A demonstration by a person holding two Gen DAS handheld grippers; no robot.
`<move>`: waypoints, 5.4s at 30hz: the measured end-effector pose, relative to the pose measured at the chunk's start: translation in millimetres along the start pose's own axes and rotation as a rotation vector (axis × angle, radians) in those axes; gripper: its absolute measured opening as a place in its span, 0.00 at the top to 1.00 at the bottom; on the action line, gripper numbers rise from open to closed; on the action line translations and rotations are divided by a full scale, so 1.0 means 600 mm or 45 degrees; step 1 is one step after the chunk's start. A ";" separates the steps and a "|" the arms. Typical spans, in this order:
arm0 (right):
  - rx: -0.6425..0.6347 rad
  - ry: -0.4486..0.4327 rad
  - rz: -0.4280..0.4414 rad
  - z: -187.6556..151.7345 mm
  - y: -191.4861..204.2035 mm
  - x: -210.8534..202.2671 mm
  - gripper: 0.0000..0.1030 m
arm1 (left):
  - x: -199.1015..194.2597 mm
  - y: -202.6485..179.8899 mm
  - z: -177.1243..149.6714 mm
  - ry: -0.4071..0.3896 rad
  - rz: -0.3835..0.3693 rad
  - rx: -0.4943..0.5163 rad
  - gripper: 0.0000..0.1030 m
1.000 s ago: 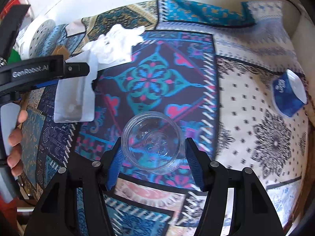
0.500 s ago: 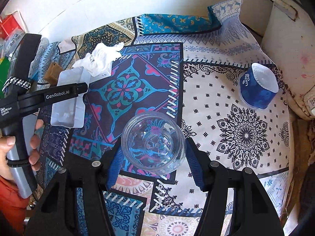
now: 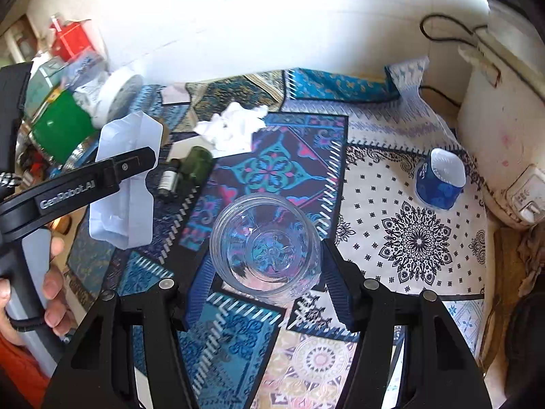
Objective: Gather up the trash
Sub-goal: 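Carry the plastic tray and clear cup down over the floor bin, then open the left tool over the bin while the right tool releases the cup into it, then raise both tools back up to the counter, then grasp the black-capped clear bottle with the left tool while the right tool grasps the green glass jar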
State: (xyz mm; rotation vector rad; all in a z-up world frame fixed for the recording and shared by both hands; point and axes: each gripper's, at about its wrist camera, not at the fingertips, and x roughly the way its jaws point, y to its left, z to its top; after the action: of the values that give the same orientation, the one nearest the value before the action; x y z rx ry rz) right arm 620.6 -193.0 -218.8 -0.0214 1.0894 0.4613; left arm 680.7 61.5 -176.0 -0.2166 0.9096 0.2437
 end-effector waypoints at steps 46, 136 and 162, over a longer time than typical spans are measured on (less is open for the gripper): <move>0.204 0.242 -0.078 -0.548 0.171 0.091 0.44 | 0.016 0.187 -0.709 0.536 -0.107 0.046 0.29; 0.290 -0.141 -0.158 -0.406 0.221 -0.191 0.43 | -0.263 0.236 -0.494 0.051 -0.139 0.009 0.26; 0.009 -0.145 -0.020 -0.074 0.155 -0.132 0.43 | -0.178 0.198 -0.131 -0.041 -0.032 -0.204 0.26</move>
State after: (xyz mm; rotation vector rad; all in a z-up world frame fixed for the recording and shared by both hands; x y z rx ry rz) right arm 518.6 -147.1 -152.5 0.0023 0.9782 0.4395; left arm 523.5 139.5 -147.3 -0.3714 0.8557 0.2961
